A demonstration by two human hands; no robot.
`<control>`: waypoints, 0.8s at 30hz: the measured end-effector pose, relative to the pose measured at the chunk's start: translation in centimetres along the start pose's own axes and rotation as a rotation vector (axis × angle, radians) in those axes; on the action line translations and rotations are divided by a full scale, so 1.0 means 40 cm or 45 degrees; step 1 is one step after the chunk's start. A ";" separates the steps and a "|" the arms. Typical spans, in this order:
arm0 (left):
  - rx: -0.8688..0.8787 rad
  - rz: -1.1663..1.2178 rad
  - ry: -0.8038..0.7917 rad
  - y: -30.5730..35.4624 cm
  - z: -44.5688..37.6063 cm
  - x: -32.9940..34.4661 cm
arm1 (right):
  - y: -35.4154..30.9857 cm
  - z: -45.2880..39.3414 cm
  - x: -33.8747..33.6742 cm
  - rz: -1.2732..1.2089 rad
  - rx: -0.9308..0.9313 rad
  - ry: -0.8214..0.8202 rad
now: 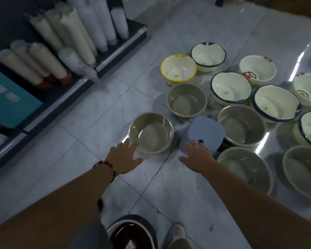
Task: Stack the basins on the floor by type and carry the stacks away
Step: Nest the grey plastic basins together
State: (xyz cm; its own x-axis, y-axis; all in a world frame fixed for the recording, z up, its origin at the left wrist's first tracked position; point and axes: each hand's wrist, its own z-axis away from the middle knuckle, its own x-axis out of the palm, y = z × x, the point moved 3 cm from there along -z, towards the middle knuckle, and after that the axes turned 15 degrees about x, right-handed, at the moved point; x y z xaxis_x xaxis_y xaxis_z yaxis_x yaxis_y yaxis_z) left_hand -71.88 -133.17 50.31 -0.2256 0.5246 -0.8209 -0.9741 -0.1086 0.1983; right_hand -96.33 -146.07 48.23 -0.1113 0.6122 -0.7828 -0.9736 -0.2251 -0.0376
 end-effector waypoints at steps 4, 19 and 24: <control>-0.013 0.045 -0.091 -0.137 -0.170 0.013 | -0.100 -0.177 0.011 0.007 0.067 -0.083; 0.043 -0.012 -0.421 -0.698 -0.997 0.382 | -0.375 -1.041 0.349 0.052 0.235 -0.330; 0.035 -0.112 -0.382 -0.747 -1.191 0.556 | -0.326 -1.277 0.520 0.139 0.318 -0.386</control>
State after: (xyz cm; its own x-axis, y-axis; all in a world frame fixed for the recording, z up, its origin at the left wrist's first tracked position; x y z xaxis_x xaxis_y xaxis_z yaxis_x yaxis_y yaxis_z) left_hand -48.48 -158.50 0.62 -0.1222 0.7570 -0.6418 -0.9880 -0.0314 0.1511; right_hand -75.79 -169.12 0.72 -0.2338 0.7992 -0.5537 -0.9672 -0.1327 0.2168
